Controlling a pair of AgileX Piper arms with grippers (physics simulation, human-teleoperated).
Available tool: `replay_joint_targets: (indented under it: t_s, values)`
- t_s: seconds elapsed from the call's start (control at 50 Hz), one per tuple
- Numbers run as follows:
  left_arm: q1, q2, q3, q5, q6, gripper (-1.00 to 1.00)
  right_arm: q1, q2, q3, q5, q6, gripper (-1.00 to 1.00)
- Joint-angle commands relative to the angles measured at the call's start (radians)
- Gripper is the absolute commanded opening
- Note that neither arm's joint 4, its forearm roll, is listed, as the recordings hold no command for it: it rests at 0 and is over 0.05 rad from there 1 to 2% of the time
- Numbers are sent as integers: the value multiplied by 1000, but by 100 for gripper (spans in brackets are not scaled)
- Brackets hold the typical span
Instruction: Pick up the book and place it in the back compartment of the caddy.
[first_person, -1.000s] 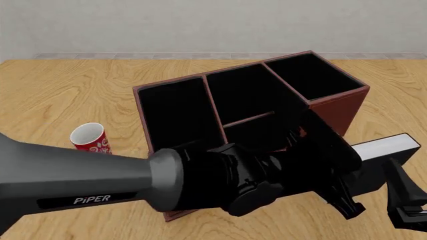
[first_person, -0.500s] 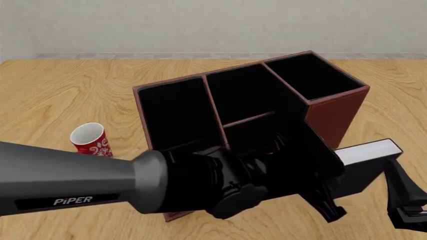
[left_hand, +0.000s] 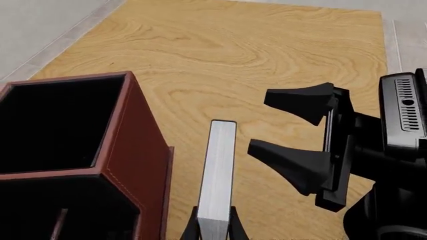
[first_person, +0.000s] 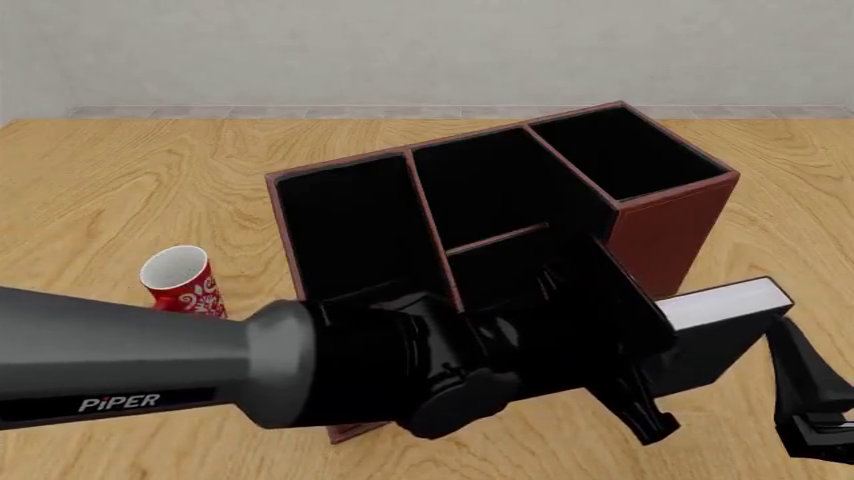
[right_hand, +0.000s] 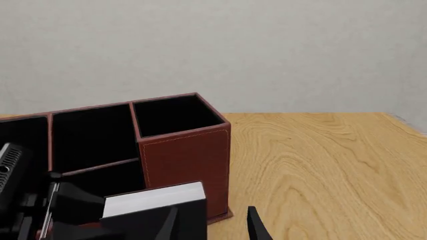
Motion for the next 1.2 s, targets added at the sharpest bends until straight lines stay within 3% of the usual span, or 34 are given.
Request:
replay_joint_targets:
  t_s: [0.02,0.4,0.7,1.2]
  values:
    - [4,-20,0,1,21,-100,0,1,0,0,0,100]
    - [12,-58,41,6,13,-100,0,0,0,0,0,100]
    - [16,-93,88,-1,48,-100,0,0,0,0,0,100]
    - [34,-230,168,5,62,-100,0,0,0,0,0,100]
